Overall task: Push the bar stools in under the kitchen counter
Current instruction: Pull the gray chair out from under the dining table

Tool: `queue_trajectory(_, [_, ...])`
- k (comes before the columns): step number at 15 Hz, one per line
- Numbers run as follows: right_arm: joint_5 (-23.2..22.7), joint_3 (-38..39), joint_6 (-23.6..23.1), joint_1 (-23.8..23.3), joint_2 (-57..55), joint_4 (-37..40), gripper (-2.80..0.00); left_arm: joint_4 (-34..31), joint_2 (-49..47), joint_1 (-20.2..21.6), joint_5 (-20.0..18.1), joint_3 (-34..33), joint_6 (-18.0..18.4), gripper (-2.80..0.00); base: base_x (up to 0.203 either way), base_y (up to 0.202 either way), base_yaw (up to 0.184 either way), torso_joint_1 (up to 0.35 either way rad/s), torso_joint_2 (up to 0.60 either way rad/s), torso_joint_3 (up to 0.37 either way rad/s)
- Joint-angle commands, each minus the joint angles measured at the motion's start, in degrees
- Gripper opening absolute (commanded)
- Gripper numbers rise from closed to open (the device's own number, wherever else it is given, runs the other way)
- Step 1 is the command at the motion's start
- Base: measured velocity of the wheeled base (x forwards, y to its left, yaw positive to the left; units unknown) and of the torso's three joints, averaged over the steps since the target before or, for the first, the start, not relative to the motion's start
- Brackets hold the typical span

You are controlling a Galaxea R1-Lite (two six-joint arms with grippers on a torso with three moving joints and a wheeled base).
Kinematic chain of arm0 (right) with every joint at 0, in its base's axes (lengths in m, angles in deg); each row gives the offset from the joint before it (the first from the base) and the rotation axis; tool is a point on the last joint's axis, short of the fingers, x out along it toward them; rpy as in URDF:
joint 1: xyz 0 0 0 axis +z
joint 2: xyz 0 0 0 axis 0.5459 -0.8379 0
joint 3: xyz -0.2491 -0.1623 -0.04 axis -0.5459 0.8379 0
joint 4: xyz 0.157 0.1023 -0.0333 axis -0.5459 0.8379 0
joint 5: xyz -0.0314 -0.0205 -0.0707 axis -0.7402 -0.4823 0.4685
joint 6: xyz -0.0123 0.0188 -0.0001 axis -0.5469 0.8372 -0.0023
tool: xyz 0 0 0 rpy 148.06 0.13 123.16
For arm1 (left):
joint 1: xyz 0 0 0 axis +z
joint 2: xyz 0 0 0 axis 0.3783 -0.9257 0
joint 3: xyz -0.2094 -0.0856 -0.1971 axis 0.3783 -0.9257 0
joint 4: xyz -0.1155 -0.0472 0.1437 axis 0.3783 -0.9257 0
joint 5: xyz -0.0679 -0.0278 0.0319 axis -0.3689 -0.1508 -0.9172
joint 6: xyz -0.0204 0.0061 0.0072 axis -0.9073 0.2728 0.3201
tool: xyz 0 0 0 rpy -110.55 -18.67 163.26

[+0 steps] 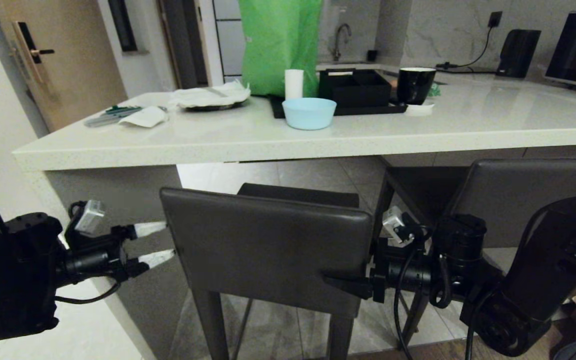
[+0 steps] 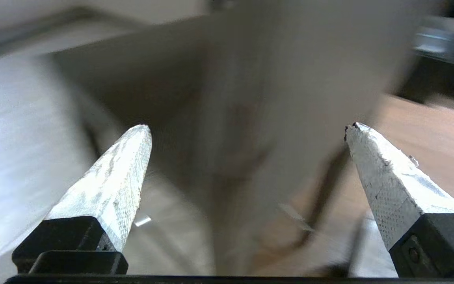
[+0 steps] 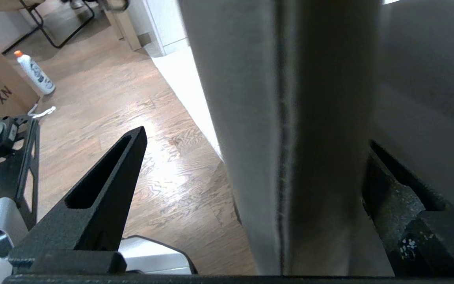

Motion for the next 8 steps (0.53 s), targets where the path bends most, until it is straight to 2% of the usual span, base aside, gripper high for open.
queue_trajectory(1, [-0.3,-0.1,0.0,0.0,-0.3,-0.4,0.0,0.5,0.7,-1.6,-3.3,-1.5,0.0,0.0,0.0,0.0,0.0,0.0,0.0,0.0])
queue_trajectory(3, [-0.2,0.0,0.0,0.2,-0.9,-0.4,0.0,0.5,2.1,-2.2,-7.7,-2.8,-0.1,0.0,0.0,0.0,0.0,0.0,0.0,0.0])
queue_trajectory(8, [0.3,0.0,0.0,0.8,-0.9,-0.4,0.0,0.5,-1.6,-4.1,-7.6,2.5,-1.2,0.0,0.0,0.0,0.0,0.0,0.0,0.0])
